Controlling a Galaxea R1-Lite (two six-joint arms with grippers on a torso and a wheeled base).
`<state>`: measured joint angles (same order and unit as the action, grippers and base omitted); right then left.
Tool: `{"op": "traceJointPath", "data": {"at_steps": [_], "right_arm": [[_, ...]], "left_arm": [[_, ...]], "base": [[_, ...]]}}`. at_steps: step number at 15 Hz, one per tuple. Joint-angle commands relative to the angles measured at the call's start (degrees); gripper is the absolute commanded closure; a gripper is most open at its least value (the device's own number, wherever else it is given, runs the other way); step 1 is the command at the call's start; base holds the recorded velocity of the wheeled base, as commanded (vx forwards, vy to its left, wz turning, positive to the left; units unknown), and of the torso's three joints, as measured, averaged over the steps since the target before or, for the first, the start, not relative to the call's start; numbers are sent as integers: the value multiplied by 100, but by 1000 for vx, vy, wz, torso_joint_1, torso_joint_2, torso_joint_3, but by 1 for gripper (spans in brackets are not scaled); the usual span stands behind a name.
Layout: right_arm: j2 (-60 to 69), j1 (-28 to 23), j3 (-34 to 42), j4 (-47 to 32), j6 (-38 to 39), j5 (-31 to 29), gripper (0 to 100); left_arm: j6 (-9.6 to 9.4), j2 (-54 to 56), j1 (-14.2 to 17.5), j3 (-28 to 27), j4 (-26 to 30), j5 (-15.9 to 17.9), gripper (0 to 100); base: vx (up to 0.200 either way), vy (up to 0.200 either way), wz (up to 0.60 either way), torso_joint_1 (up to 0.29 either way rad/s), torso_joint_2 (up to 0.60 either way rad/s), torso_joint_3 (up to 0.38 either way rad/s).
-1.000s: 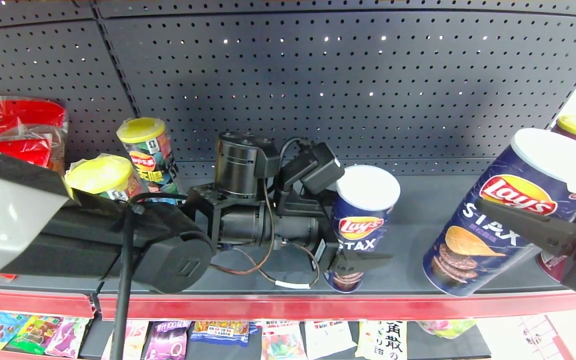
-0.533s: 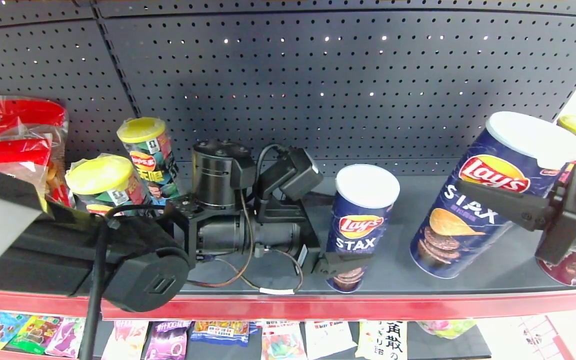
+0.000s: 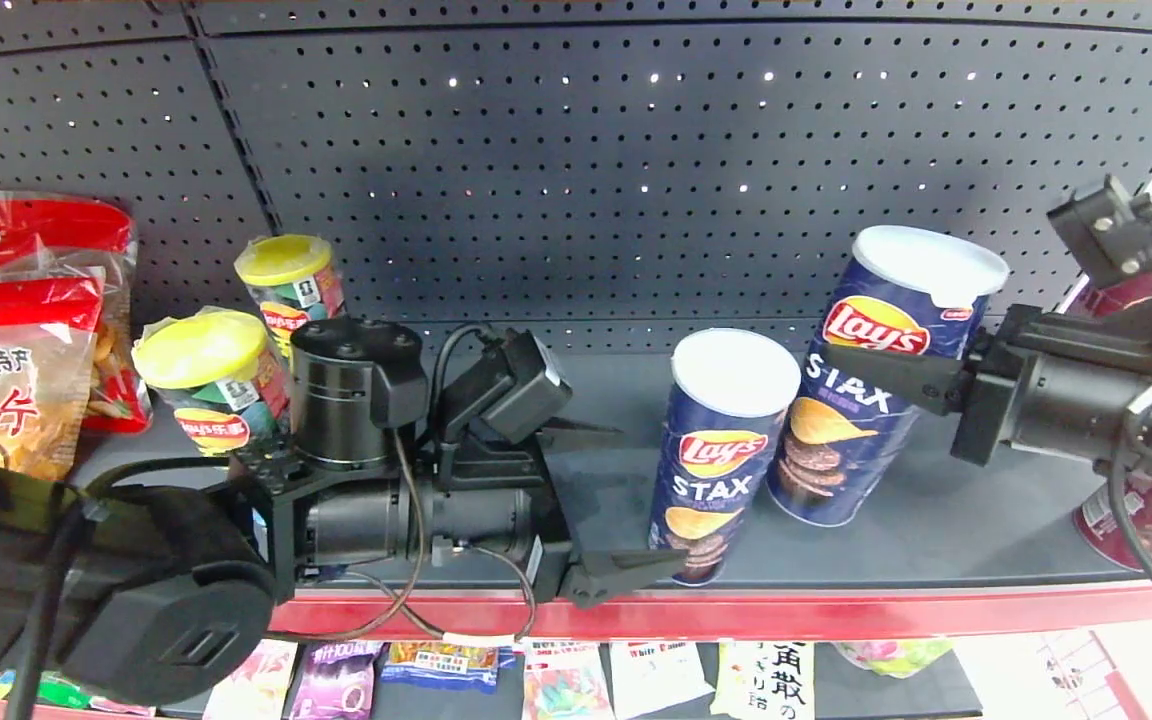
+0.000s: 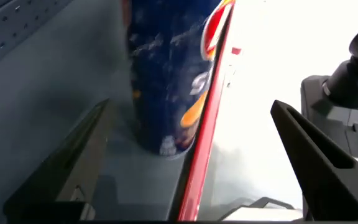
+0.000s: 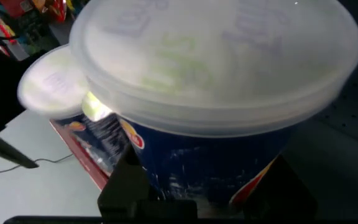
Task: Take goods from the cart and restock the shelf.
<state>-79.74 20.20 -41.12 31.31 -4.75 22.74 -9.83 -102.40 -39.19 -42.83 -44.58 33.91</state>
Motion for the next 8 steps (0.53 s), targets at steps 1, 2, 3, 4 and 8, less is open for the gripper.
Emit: {"op": "traceJointPath", "data": {"at_steps": [1, 2, 3, 4, 8], "right_arm": [[-552, -174, -397, 7, -17, 170, 100], [-710, -253, -573, 7, -34, 310, 100], [-868, -306, -748, 7, -34, 460, 100], [-1000, -315, -872, 7, -43, 574, 100], [-1589, -482, -1399, 7, -149, 1207, 100]], "left_arm": [[7, 265, 8, 213, 2, 1, 0], [7, 335, 8, 319, 2, 10, 0], [42, 396, 17, 424, 2, 19, 0], [112, 449, 17, 468, 2, 28, 0], [165, 555, 52, 521, 2, 45, 0]], "base": [[0, 0, 0, 0, 0, 0], [0, 0, 0, 0, 0, 0], [0, 0, 0, 0, 0, 0], [0, 0, 0, 0, 0, 0], [0, 0, 0, 0, 0, 0]]}}
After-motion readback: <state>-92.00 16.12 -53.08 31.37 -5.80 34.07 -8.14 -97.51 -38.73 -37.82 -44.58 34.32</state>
